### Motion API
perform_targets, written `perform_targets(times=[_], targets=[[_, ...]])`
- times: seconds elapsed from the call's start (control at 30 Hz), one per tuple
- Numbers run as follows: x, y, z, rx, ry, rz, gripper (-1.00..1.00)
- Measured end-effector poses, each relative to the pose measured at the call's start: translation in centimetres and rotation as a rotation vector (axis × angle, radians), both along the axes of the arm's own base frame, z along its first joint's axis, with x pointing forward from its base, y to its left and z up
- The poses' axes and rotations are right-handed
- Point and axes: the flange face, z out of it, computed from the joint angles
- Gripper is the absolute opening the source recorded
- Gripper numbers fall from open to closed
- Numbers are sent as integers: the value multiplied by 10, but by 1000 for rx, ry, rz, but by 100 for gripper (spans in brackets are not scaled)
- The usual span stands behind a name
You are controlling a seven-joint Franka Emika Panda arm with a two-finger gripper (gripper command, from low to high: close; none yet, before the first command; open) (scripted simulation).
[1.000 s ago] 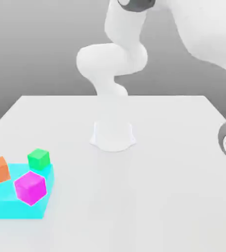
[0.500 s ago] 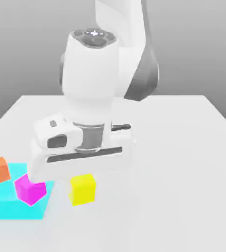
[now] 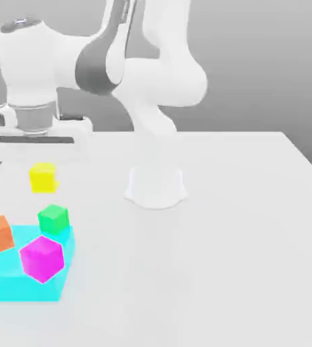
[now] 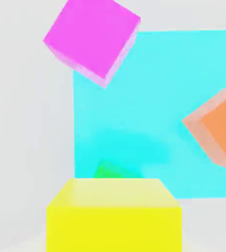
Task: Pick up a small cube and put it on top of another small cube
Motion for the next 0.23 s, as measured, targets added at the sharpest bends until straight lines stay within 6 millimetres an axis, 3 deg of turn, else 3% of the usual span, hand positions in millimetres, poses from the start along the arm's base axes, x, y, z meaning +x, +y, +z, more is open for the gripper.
perform_targets(times=[0.1,0.13,0.23], targets=[[-2,0,-28,-1,0,-3,-100],[-3,0,-36,-3,1,-4,100],[-3,0,-36,-3,1,-4,100]])
